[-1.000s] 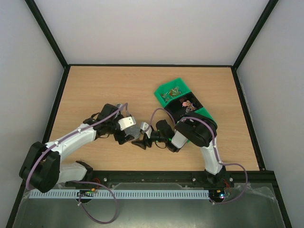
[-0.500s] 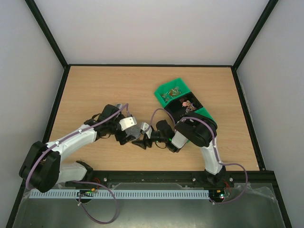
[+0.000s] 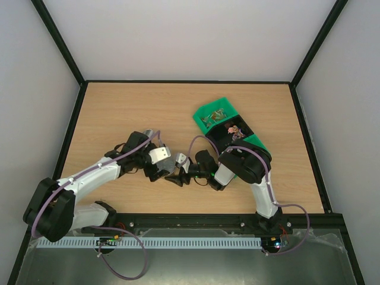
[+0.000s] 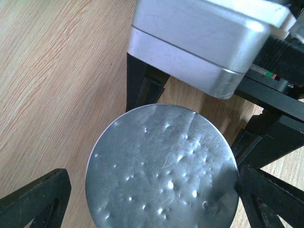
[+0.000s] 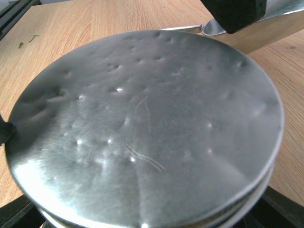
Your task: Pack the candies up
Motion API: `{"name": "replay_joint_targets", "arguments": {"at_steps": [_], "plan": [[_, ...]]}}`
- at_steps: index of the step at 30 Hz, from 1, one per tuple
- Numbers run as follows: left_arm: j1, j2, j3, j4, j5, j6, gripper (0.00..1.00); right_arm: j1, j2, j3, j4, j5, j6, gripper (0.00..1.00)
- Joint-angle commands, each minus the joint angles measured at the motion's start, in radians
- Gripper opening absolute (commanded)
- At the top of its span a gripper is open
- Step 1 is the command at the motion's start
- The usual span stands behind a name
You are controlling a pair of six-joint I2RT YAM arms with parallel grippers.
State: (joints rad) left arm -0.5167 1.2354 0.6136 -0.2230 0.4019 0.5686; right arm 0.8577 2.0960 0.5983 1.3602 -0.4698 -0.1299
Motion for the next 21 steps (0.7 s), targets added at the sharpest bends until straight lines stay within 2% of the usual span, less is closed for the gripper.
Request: {"name": "replay_joint_targets", "arguments": {"at_steps": [1,10,21], "plan": [[-0.008,0.005,-0.038,-0.018,0.014,0.03,1.0,0.008,0.024,-0.005,0.023,-0.024,0.019,0.69],[-0.009,-0.01,-0.052,-0.009,0.034,0.056,1.0,0.009,0.028,-0.005,0.019,-0.03,0.019,0.68],[0.02,0.004,-0.053,-0.005,0.027,0.061,0.99,0.008,0.021,-0.02,0.019,-0.038,-0.009,0.6]]}}
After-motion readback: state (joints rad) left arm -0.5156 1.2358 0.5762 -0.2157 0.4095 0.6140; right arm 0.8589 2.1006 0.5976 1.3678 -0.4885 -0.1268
